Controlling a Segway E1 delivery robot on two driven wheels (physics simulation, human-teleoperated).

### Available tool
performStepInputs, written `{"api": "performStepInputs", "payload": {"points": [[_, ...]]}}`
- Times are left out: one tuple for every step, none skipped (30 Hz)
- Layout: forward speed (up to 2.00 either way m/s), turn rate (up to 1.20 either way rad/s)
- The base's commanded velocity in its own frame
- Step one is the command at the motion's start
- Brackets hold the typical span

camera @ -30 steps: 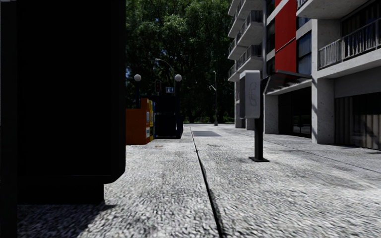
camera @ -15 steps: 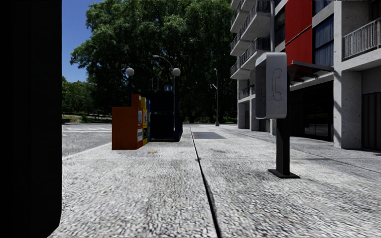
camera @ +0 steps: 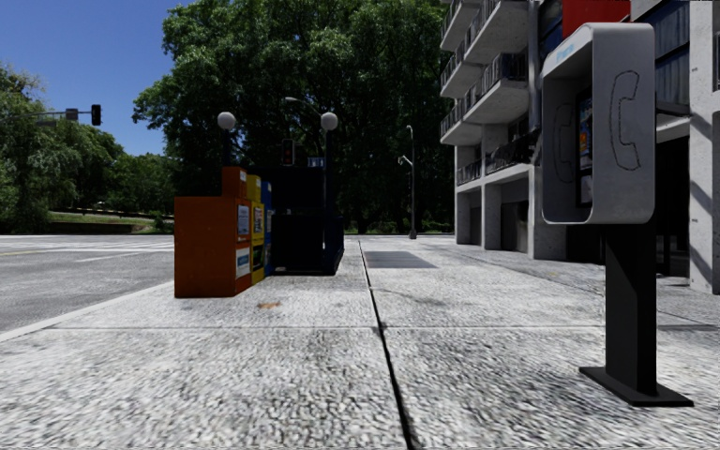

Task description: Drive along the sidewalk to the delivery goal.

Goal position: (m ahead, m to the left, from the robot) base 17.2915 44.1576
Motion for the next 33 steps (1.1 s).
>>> {"api": "performStepInputs", "payload": {"points": [[1.93, 0.00], [1.93, 0.00], [1.93, 0.00], [1.93, 0.00], [1.93, 0.00], [1.93, -0.04], [1.93, -0.09], [1.93, -0.09], [1.93, -0.10], [1.93, -0.10], [1.93, -0.11], [1.93, -0.11], [1.93, -0.13], [1.93, -0.13], [1.93, -0.13], [1.93, -0.13], [1.93, -0.13], [1.93, -0.15], [1.93, -0.18], [1.93, -0.20], [1.93, -0.20], [1.93, -0.21], [1.93, -0.21], [1.93, -0.23], [1.93, -0.28], [1.93, -0.30], [1.93, -0.30], [1.93, -0.30], [1.93, -0.31], [1.93, -0.31], [1.93, -0.31], [1.93, -0.31], [1.93, -0.31]]}}
